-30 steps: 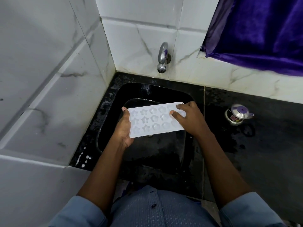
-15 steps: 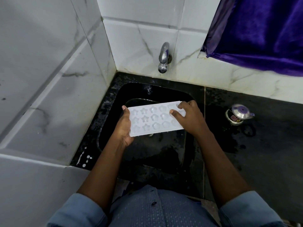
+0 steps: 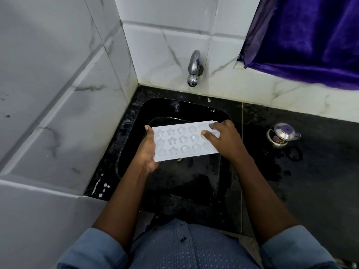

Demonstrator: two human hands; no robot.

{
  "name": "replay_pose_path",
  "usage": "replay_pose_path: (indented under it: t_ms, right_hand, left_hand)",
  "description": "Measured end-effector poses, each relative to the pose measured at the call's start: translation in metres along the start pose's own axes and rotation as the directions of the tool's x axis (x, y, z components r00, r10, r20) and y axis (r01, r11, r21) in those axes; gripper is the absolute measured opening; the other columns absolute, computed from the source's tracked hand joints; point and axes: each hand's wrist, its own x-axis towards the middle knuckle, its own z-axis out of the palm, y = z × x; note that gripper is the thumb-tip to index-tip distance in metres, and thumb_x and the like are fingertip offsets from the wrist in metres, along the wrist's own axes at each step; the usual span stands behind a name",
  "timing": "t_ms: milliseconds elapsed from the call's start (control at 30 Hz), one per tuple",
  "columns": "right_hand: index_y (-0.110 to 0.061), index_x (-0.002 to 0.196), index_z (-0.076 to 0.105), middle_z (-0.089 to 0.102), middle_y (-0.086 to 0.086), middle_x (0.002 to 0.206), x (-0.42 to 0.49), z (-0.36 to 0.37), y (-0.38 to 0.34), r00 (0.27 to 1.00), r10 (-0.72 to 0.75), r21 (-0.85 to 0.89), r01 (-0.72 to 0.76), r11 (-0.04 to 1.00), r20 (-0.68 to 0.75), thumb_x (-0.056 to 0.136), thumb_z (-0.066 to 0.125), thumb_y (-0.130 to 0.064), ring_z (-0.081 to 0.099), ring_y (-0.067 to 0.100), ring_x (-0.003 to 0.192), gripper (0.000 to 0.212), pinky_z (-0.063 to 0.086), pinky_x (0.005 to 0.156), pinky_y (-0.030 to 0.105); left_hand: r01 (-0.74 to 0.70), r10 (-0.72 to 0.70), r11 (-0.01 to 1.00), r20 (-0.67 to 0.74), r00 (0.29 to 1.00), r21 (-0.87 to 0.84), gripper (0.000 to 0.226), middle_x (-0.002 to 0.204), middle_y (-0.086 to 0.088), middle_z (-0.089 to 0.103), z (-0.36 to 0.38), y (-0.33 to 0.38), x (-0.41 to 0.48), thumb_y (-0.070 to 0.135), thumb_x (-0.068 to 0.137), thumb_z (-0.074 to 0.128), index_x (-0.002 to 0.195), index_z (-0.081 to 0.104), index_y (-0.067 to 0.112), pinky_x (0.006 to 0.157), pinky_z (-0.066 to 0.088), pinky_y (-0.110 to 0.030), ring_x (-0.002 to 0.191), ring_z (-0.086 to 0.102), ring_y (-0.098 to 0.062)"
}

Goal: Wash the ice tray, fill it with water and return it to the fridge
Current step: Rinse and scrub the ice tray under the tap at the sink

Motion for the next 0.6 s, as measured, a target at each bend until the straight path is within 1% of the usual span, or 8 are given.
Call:
replay_pose_path:
  t_ms: [67, 167, 233, 300, 367, 533, 600]
  right_hand:
    - [-0.025, 0.13, 0.065, 0.046, -0.004, 0.122, 0.0004, -0.001, 0.0001, 1.0, -0.006, -0.009, 0.006, 1.0, -0.008, 0.096, 0.065, -0.059, 0.052, 0.013, 0.101, 0.048, 0.039, 0.085, 0.03]
    - [-0.026, 0.132, 0.063, 0.044, -0.004, 0.123, 0.0004, -0.0014, 0.0018, 1.0, -0.005, -0.024, 0.005, 1.0, 0.008, 0.097, 0.063, -0.059, 0.052, 0.015, 0.101, 0.047, 0.039, 0.085, 0.03]
    - [-0.027, 0.134, 0.064, 0.044, -0.004, 0.122, 0.0001, -0.0015, 0.0028, 1.0, 0.012, -0.013, -0.012, 1.0, 0.013, 0.097, 0.063, -0.059, 0.052, 0.014, 0.101, 0.049, 0.039, 0.085, 0.03]
    - [-0.025, 0.132, 0.065, 0.045, -0.004, 0.122, -0.0003, -0.0018, 0.0037, 1.0, 0.017, -0.004, -0.017, 1.0, 0.005, 0.096, 0.065, -0.059, 0.052, 0.013, 0.101, 0.049, 0.039, 0.085, 0.029]
    - [-0.025, 0.128, 0.065, 0.045, -0.004, 0.121, -0.0013, -0.0021, 0.0047, 1.0, 0.007, -0.007, -0.007, 1.0, -0.002, 0.095, 0.065, -0.059, 0.054, 0.014, 0.101, 0.048, 0.04, 0.084, 0.03]
    - [-0.028, 0.133, 0.064, 0.043, -0.005, 0.121, -0.0032, -0.0016, 0.0071, 1.0, 0.019, -0.004, -0.019, 1.0, 0.016, 0.096, 0.063, -0.06, 0.052, 0.013, 0.101, 0.049, 0.039, 0.085, 0.03]
    - [-0.026, 0.129, 0.064, 0.044, -0.005, 0.122, -0.0036, -0.0012, 0.0076, 1.0, 0.016, -0.011, -0.016, 1.0, 0.008, 0.096, 0.064, -0.06, 0.054, 0.014, 0.101, 0.047, 0.04, 0.084, 0.03]
  left_hand:
    - [0.007, -0.007, 1.0, -0.005, 1.0, -0.001, 0.085, 0.11, -0.013, 0.08, 0.0012, -0.0014, -0.0006, 0.076, 0.1, 0.019, 0.131, 0.065, 0.013, 0.057, 0.063, -0.044, 0.092, 0.08, -0.031]
    - [0.005, -0.004, 1.0, -0.005, 1.0, 0.004, 0.087, 0.12, -0.016, 0.078, 0.0022, -0.0016, 0.0006, 0.079, 0.099, 0.019, 0.134, 0.065, 0.013, 0.061, 0.064, -0.045, 0.099, 0.079, -0.032]
    - [-0.002, 0.002, 1.0, -0.002, 1.0, 0.015, 0.087, 0.118, -0.015, 0.078, 0.0021, -0.0019, 0.0016, 0.078, 0.099, 0.018, 0.132, 0.066, 0.013, 0.062, 0.064, -0.045, 0.098, 0.079, -0.031]
    - [0.002, -0.001, 1.0, -0.008, 1.0, 0.017, 0.087, 0.116, -0.014, 0.079, 0.0022, -0.0038, 0.0022, 0.078, 0.099, 0.018, 0.132, 0.066, 0.013, 0.061, 0.064, -0.045, 0.098, 0.079, -0.032]
    - [0.006, -0.006, 1.0, -0.012, 1.0, 0.006, 0.088, 0.118, -0.015, 0.078, 0.0023, -0.0061, 0.002, 0.079, 0.098, 0.019, 0.133, 0.066, 0.013, 0.061, 0.064, -0.046, 0.098, 0.079, -0.033]
    - [0.006, -0.006, 1.0, 0.012, 1.0, 0.013, 0.089, 0.121, -0.015, 0.077, 0.0022, -0.0074, 0.0016, 0.08, 0.098, 0.018, 0.134, 0.065, 0.014, 0.064, 0.064, -0.048, 0.102, 0.078, -0.034]
    - [0.007, -0.007, 1.0, 0.003, 1.0, 0.012, 0.089, 0.122, -0.015, 0.077, 0.0014, -0.0079, 0.0015, 0.08, 0.097, 0.02, 0.135, 0.065, 0.014, 0.065, 0.065, -0.048, 0.104, 0.078, -0.034]
